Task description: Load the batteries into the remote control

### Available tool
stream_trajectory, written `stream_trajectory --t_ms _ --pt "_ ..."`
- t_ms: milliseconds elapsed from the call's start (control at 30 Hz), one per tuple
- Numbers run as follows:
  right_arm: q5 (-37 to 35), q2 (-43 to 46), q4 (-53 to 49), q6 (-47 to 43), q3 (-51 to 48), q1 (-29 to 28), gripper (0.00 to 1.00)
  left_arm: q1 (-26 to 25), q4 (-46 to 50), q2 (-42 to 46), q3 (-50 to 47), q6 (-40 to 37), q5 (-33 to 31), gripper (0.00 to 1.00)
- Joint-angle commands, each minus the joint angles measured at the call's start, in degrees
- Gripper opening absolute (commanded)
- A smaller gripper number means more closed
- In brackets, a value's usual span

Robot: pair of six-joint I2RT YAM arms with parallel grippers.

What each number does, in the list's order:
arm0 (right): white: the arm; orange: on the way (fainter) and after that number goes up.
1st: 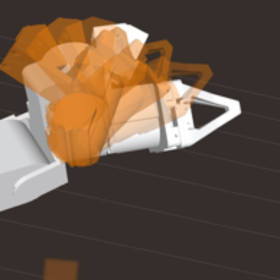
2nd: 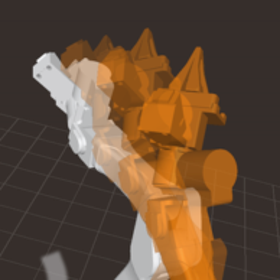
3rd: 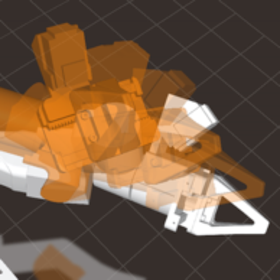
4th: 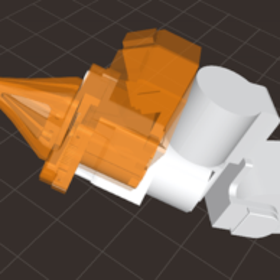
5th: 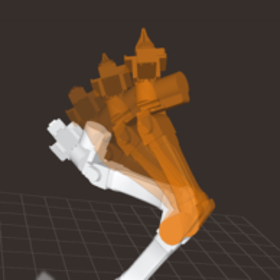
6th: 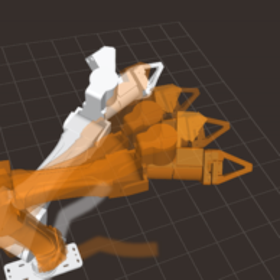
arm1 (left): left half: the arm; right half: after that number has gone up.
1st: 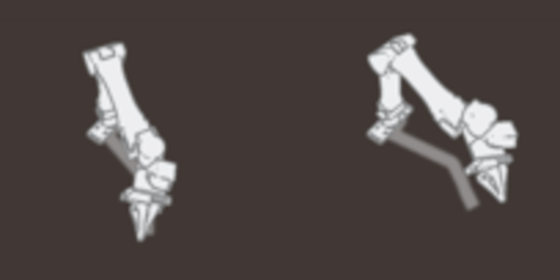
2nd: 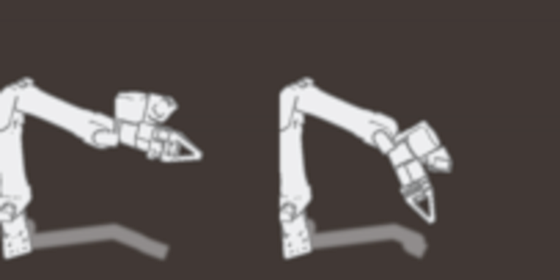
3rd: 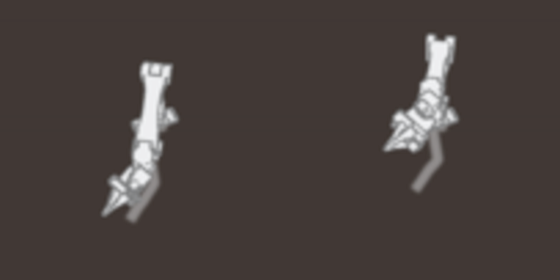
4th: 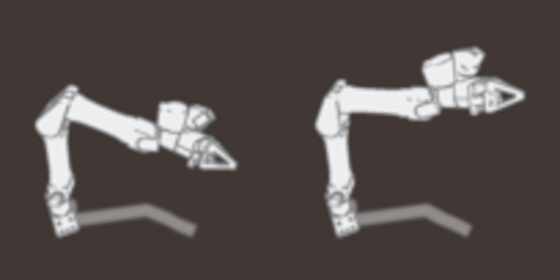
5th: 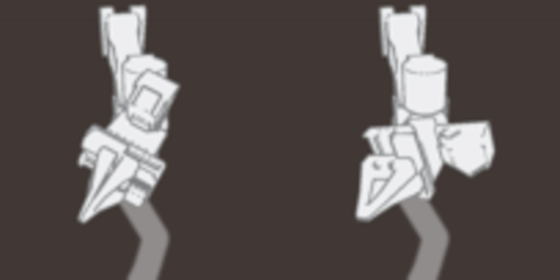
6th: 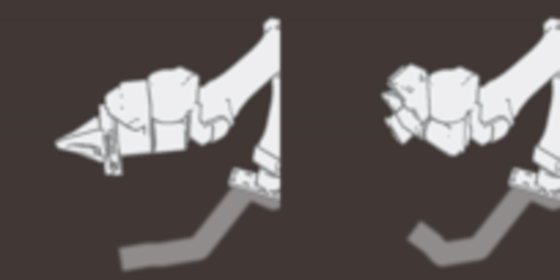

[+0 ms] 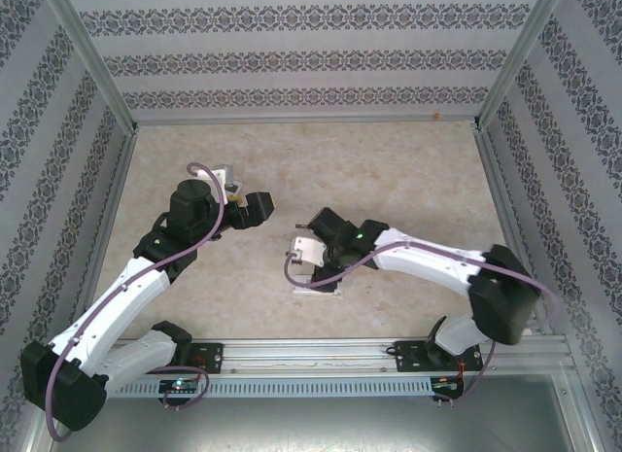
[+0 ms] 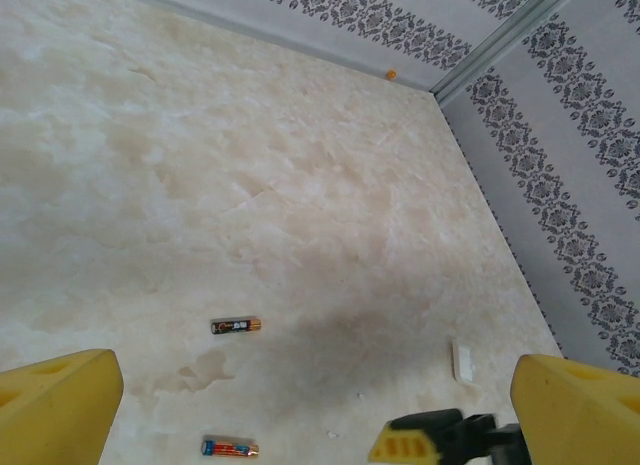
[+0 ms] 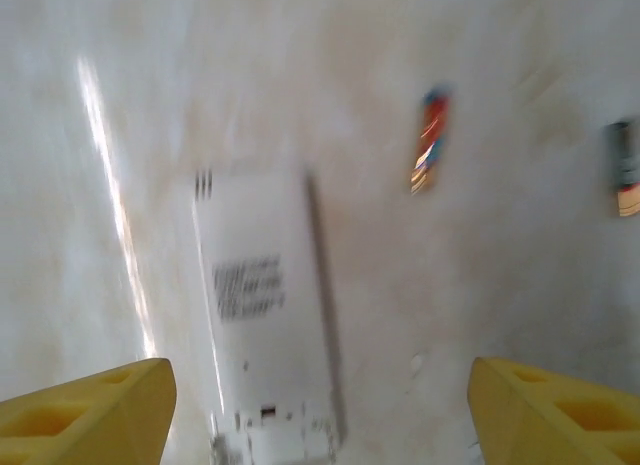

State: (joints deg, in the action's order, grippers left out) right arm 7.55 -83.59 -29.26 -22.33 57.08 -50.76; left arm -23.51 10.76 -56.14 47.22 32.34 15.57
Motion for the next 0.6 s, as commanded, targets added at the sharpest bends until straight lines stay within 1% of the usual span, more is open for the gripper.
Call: stream_trajectory --t_ms 0,33,100,167,233,300,367,567 --pt "-0.1 2.82 15.36 26.4 -2.08 1.79 0.75 0.45 1.08 1.27 -0.04 -0.56 0.29 1.0" --pt "-1.82 2.45 16.64 32.1 -1.94 1.89 0.73 0.44 1.77 1.46 0.09 -0.84 0.2 1.0" --pt "-5.14 0.3 15.71 43.33 0.19 1.89 0.66 0.48 3.25 1.87 0.37 -1.59 0.25 1.0" --pt "-5.62 -3.1 12.38 47.66 3.39 1.77 0.62 0.43 4.37 2.22 0.57 -2.25 0.23 1.0" --pt "-6.23 -7.21 9.04 46.7 6.4 1.33 0.6 0.48 4.75 2.4 0.47 -2.76 0.28 1.0" --pt "-5.08 -11.67 6.15 43.71 9.43 1.02 0.58 0.46 4.7 2.35 0.44 -2.97 0.45 1.0" --pt "-3.97 -14.86 5.55 41.63 10.69 0.6 0.57 0.43 4.46 2.17 0.33 -2.89 0.63 1.0" --pt "-3.88 -22.66 5.26 38.41 13.94 -0.5 0.57 0.51 2.93 2.2 -0.97 -1.49 0.58 1.0"
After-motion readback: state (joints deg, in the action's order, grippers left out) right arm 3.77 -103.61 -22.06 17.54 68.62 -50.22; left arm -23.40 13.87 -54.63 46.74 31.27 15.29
